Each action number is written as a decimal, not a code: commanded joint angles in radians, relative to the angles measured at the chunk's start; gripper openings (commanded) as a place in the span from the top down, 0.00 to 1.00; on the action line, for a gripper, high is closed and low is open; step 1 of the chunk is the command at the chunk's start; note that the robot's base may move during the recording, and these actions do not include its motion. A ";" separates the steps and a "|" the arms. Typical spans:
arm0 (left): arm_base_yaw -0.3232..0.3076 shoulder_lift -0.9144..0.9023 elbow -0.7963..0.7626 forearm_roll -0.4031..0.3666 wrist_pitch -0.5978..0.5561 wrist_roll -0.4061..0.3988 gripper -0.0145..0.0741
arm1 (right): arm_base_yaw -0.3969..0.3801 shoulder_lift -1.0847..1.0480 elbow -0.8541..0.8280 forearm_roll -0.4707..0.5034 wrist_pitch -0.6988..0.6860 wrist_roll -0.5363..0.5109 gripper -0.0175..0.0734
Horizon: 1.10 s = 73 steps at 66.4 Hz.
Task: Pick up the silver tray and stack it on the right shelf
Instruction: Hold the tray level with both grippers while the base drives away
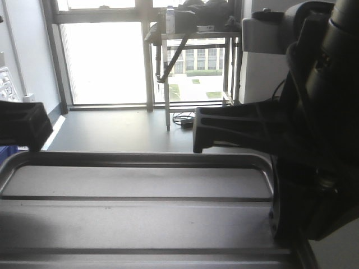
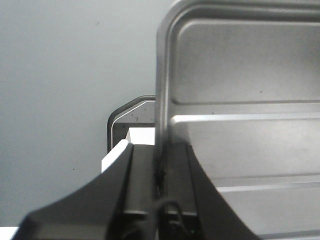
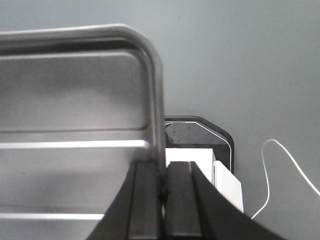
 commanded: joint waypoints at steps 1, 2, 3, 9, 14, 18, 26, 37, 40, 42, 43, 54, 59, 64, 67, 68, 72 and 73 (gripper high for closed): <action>-0.006 -0.024 -0.023 0.031 0.047 0.001 0.95 | -0.002 -0.031 -0.022 -0.048 0.022 0.000 0.72; -0.006 -0.024 -0.023 0.031 0.047 0.001 0.95 | -0.002 -0.031 -0.022 -0.048 0.022 0.000 0.72; -0.006 -0.024 -0.023 0.031 0.047 0.001 0.95 | -0.002 -0.031 -0.022 -0.048 0.022 0.000 0.72; -0.006 -0.024 -0.023 0.031 0.047 0.001 0.95 | -0.002 -0.031 -0.022 -0.048 0.022 0.000 0.72; -0.006 -0.024 -0.023 0.031 0.047 0.001 0.95 | -0.002 -0.031 -0.022 -0.048 0.022 0.000 0.72; -0.006 -0.024 -0.023 0.031 0.047 0.001 0.95 | -0.002 -0.031 -0.022 -0.048 0.022 0.000 0.72; -0.006 -0.024 -0.023 0.033 0.047 0.001 0.95 | -0.002 -0.031 -0.022 -0.048 0.022 0.000 0.72; -0.006 -0.024 -0.023 0.033 0.047 0.001 0.95 | -0.002 -0.031 -0.022 -0.048 0.024 0.000 0.72; -0.006 -0.024 -0.023 0.033 0.047 0.001 0.95 | -0.002 -0.031 -0.022 -0.048 0.025 0.000 0.72; -0.006 -0.024 -0.023 0.033 0.047 0.001 0.95 | -0.002 -0.031 -0.022 -0.048 0.025 0.000 0.72; -0.006 -0.024 -0.023 0.033 0.047 0.001 0.95 | -0.002 -0.031 -0.022 -0.048 0.025 0.000 0.72; -0.006 -0.024 -0.023 0.033 0.047 0.001 0.95 | -0.003 -0.031 -0.022 -0.048 0.027 0.000 0.72; -0.006 -0.024 -0.023 0.035 0.047 0.001 0.95 | -0.003 -0.031 -0.022 -0.048 0.029 0.000 0.72; -0.006 -0.024 -0.023 0.035 0.047 0.001 0.95 | -0.003 -0.031 -0.022 -0.048 0.036 0.000 0.72; -0.006 -0.024 -0.023 0.035 0.047 0.001 0.95 | -0.003 -0.031 -0.022 -0.048 0.041 0.000 0.72; -0.006 -0.024 -0.023 0.035 0.047 0.001 0.95 | -0.003 -0.031 -0.022 -0.048 0.041 0.000 0.72; -0.006 -0.024 -0.023 0.037 0.047 0.001 0.95 | -0.003 -0.031 -0.022 -0.048 0.042 0.000 0.72; -0.006 -0.024 -0.023 0.037 0.047 0.001 0.95 | -0.003 -0.031 -0.022 -0.048 0.042 0.000 0.72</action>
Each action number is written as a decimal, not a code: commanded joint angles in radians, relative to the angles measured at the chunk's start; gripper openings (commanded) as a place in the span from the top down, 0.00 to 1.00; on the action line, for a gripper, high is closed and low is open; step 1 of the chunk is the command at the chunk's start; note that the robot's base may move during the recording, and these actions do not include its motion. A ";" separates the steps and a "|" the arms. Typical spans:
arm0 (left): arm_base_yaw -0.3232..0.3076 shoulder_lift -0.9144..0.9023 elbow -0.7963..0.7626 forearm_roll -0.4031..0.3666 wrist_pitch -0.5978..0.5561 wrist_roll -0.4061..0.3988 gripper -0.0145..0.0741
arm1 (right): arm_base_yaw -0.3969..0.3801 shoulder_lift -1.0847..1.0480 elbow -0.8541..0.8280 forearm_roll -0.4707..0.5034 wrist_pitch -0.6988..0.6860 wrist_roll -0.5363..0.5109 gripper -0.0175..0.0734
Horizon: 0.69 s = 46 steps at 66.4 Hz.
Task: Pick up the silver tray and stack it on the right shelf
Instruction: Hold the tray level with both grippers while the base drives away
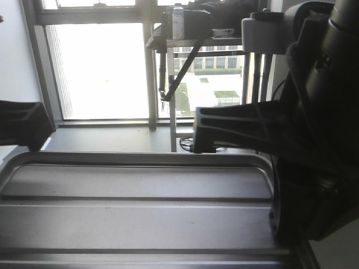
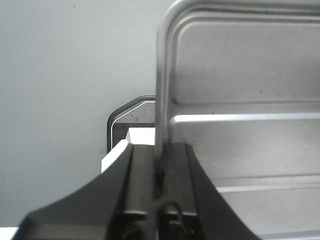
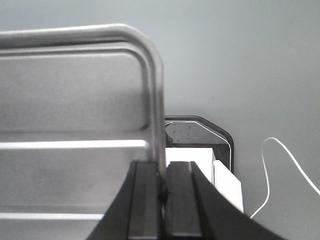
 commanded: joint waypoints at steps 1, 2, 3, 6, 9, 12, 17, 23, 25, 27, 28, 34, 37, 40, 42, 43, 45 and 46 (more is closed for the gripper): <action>-0.006 -0.024 -0.023 0.037 0.047 0.001 0.95 | -0.003 -0.031 -0.022 -0.048 0.039 0.000 0.72; -0.006 -0.024 -0.023 0.037 0.047 0.001 0.95 | -0.003 -0.031 -0.022 -0.048 0.039 0.000 0.72; -0.006 -0.024 -0.023 0.037 0.047 0.001 0.95 | -0.003 -0.031 -0.022 -0.048 0.039 0.000 0.72; -0.006 -0.024 -0.023 0.037 0.047 0.001 0.95 | -0.003 -0.031 -0.022 -0.048 0.039 0.000 0.72; -0.006 -0.024 -0.023 0.037 0.047 0.001 0.95 | -0.003 -0.031 -0.022 -0.048 0.040 0.000 0.72; -0.006 -0.024 -0.023 0.037 0.047 0.001 0.95 | -0.003 -0.031 -0.022 -0.048 0.040 0.000 0.72; -0.006 -0.024 -0.023 0.037 0.047 0.001 0.95 | -0.003 -0.031 -0.022 -0.048 0.040 0.000 0.72; -0.006 -0.024 -0.023 0.037 0.047 0.001 0.95 | -0.003 -0.031 -0.022 -0.048 0.040 0.000 0.72; -0.006 -0.024 -0.023 0.037 0.047 0.001 0.95 | -0.003 -0.031 -0.022 -0.048 0.040 0.000 0.72; -0.006 -0.024 -0.023 0.037 0.047 0.001 0.95 | -0.003 -0.031 -0.022 -0.048 0.040 0.000 0.72; -0.006 -0.024 -0.023 0.037 0.047 0.001 0.95 | -0.003 -0.031 -0.022 -0.048 0.040 0.000 0.72; -0.006 -0.024 -0.023 0.037 0.047 0.001 0.95 | -0.003 -0.031 -0.022 -0.048 0.040 0.000 0.72; -0.006 -0.024 -0.023 0.037 0.047 0.001 0.95 | -0.003 -0.031 -0.022 -0.048 0.040 0.000 0.72; -0.006 -0.024 -0.023 0.037 0.047 0.001 0.95 | -0.003 -0.031 -0.022 -0.048 0.040 0.000 0.72; -0.006 -0.024 -0.023 0.037 0.047 0.001 0.95 | -0.003 -0.031 -0.022 -0.048 0.040 0.000 0.72; -0.006 -0.024 -0.023 0.037 0.047 0.001 0.95 | -0.003 -0.031 -0.022 -0.048 0.040 0.000 0.72; -0.006 -0.024 -0.023 0.037 0.047 0.001 0.95 | -0.003 -0.031 -0.022 -0.048 0.040 0.000 0.72; -0.006 -0.024 -0.023 0.037 0.047 0.001 0.95 | -0.003 -0.031 -0.022 -0.048 0.040 0.000 0.72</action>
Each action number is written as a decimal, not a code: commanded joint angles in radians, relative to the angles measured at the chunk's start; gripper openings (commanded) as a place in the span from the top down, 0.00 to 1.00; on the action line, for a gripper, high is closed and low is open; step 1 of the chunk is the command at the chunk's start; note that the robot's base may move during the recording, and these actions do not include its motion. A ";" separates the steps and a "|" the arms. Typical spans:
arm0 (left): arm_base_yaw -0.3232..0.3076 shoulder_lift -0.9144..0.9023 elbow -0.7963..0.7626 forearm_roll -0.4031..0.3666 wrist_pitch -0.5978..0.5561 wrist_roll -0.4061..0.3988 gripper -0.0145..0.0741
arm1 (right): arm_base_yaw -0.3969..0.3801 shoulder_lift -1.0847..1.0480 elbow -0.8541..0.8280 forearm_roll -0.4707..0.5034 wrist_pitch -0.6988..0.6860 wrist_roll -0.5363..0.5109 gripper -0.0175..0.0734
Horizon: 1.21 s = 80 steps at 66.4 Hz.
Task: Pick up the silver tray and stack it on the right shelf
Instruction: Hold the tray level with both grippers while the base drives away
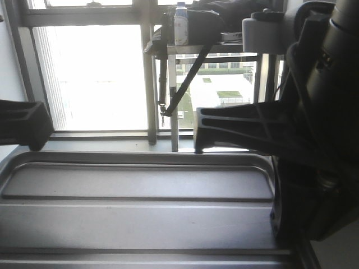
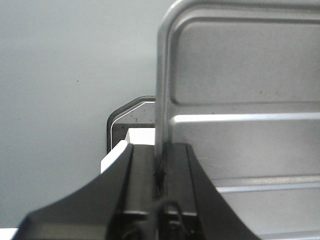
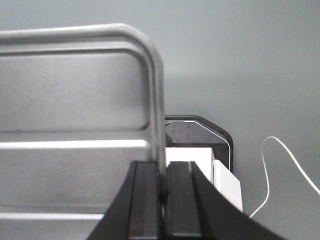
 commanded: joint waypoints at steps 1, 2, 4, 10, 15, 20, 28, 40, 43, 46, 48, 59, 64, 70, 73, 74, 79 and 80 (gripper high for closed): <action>-0.006 -0.024 -0.023 0.037 0.049 0.001 0.95 | -0.003 -0.031 -0.022 -0.048 0.035 0.000 0.72; -0.006 -0.024 -0.023 0.037 0.049 0.001 0.95 | -0.003 -0.031 -0.022 -0.048 0.035 0.000 0.72; -0.006 -0.024 -0.023 0.037 0.049 0.001 0.95 | -0.003 -0.031 -0.022 -0.048 0.035 0.000 0.72; -0.006 -0.024 -0.023 0.037 0.049 0.001 0.95 | -0.003 -0.031 -0.022 -0.048 0.035 0.000 0.72; -0.006 -0.024 -0.023 0.037 0.049 0.001 0.95 | -0.003 -0.031 -0.022 -0.048 0.035 0.000 0.72; -0.006 -0.024 -0.023 0.037 0.049 0.001 0.95 | -0.003 -0.031 -0.022 -0.048 0.035 0.000 0.72; -0.006 -0.024 -0.023 0.037 0.049 0.001 0.95 | -0.003 -0.031 -0.022 -0.048 0.035 0.000 0.72; -0.006 -0.024 -0.023 0.037 0.049 0.001 0.95 | -0.003 -0.031 -0.022 -0.048 0.035 0.000 0.72; -0.006 -0.024 -0.023 0.037 0.049 0.001 0.95 | -0.003 -0.031 -0.022 -0.048 0.035 0.000 0.72; -0.006 -0.024 -0.023 0.037 0.049 0.001 0.95 | -0.003 -0.031 -0.022 -0.048 0.035 0.000 0.72; -0.006 -0.024 -0.023 0.037 0.049 0.001 0.95 | -0.003 -0.031 -0.022 -0.048 0.035 0.000 0.72; -0.006 -0.024 -0.023 0.037 0.049 0.001 0.95 | -0.003 -0.031 -0.022 -0.048 0.036 0.000 0.72; -0.006 -0.024 -0.023 0.037 0.049 0.001 0.95 | -0.003 -0.031 -0.022 -0.048 0.037 0.000 0.72; -0.006 -0.024 -0.023 0.037 0.049 0.001 0.95 | -0.003 -0.031 -0.022 -0.048 0.038 0.000 0.72; -0.006 -0.024 -0.023 0.037 0.049 0.001 0.95 | -0.003 -0.031 -0.022 -0.048 0.041 0.000 0.72; -0.006 -0.024 -0.023 0.037 0.049 0.001 0.95 | -0.003 -0.031 -0.022 -0.048 0.041 0.000 0.72; -0.006 -0.024 -0.023 0.037 0.049 0.001 0.95 | -0.003 -0.031 -0.022 -0.048 0.044 0.000 0.72; -0.006 -0.024 -0.023 0.037 0.049 0.001 0.95 | -0.003 -0.031 -0.022 -0.048 0.044 0.000 0.72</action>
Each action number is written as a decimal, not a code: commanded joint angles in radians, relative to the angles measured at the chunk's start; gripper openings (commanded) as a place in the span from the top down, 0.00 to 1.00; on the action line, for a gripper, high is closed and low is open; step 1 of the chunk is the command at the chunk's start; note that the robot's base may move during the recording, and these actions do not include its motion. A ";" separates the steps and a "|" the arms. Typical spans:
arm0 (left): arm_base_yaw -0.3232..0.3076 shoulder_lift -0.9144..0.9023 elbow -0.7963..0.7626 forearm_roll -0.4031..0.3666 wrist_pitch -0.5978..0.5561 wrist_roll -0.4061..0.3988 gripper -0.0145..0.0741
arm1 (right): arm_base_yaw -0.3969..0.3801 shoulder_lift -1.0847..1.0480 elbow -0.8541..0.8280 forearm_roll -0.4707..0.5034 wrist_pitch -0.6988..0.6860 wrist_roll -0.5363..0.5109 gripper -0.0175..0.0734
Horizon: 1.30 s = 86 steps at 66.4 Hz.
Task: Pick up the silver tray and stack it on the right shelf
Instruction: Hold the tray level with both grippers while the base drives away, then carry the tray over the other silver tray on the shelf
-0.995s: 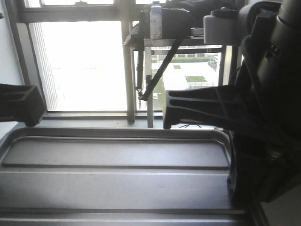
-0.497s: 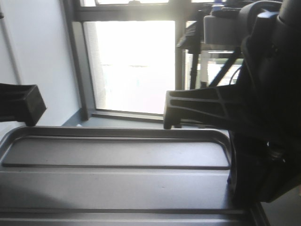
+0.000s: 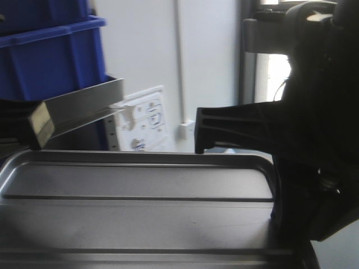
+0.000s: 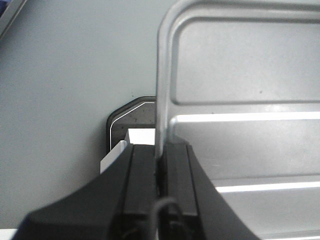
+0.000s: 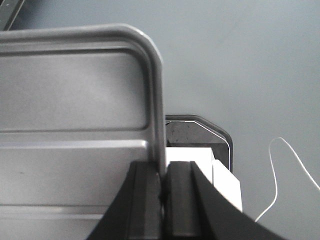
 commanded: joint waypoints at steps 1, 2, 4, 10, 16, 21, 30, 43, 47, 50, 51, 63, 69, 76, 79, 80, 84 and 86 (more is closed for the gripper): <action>-0.006 -0.024 -0.022 0.037 0.051 0.001 0.95 | -0.003 -0.031 -0.022 -0.048 0.042 0.000 0.72; -0.006 -0.024 -0.022 0.037 0.051 0.001 0.95 | -0.003 -0.031 -0.022 -0.048 0.042 0.000 0.72; -0.006 -0.024 -0.022 0.037 0.051 0.001 0.95 | -0.003 -0.031 -0.022 -0.048 0.042 0.000 0.72; -0.006 -0.024 -0.022 0.037 0.051 0.001 0.95 | -0.003 -0.031 -0.022 -0.048 0.042 0.000 0.72; -0.006 -0.024 -0.022 0.037 0.051 0.001 0.95 | -0.003 -0.031 -0.022 -0.048 0.044 0.000 0.72; -0.006 -0.024 -0.022 0.037 0.051 0.001 0.95 | -0.003 -0.031 -0.022 -0.048 0.045 0.000 0.72; -0.006 -0.024 -0.022 0.037 0.051 0.001 0.95 | -0.003 -0.031 -0.022 -0.048 0.045 0.000 0.72; -0.006 -0.024 -0.022 0.037 0.051 0.001 0.95 | -0.003 -0.031 -0.022 -0.048 0.047 0.000 0.72; -0.006 -0.024 -0.022 0.037 0.051 0.001 0.95 | -0.003 -0.031 -0.022 -0.048 0.048 0.000 0.72; -0.006 -0.024 -0.022 0.037 0.051 0.001 0.95 | -0.003 -0.031 -0.022 -0.048 0.048 0.000 0.72; -0.006 -0.024 -0.022 0.037 0.051 0.001 0.95 | -0.003 -0.031 -0.022 -0.048 0.048 0.000 0.72; -0.006 -0.024 -0.022 0.037 0.051 0.001 0.95 | -0.003 -0.031 -0.022 -0.048 0.048 0.000 0.72; -0.006 -0.024 -0.022 0.037 0.051 0.001 0.95 | -0.003 -0.031 -0.022 -0.048 0.048 0.000 0.72; -0.006 -0.024 -0.022 0.037 0.051 0.001 0.95 | -0.003 -0.031 -0.022 -0.048 0.048 0.000 0.72; -0.006 -0.024 -0.022 0.037 0.051 0.001 0.95 | -0.003 -0.031 -0.022 -0.048 0.048 0.000 0.72; -0.006 -0.024 -0.022 0.037 0.051 0.001 0.95 | -0.003 -0.031 -0.022 -0.048 0.048 0.000 0.72; -0.006 -0.024 -0.022 0.037 0.051 0.001 0.95 | -0.003 -0.031 -0.022 -0.048 0.048 0.000 0.72; -0.006 -0.024 -0.022 0.037 0.051 0.001 0.95 | -0.003 -0.031 -0.022 -0.048 0.048 0.000 0.72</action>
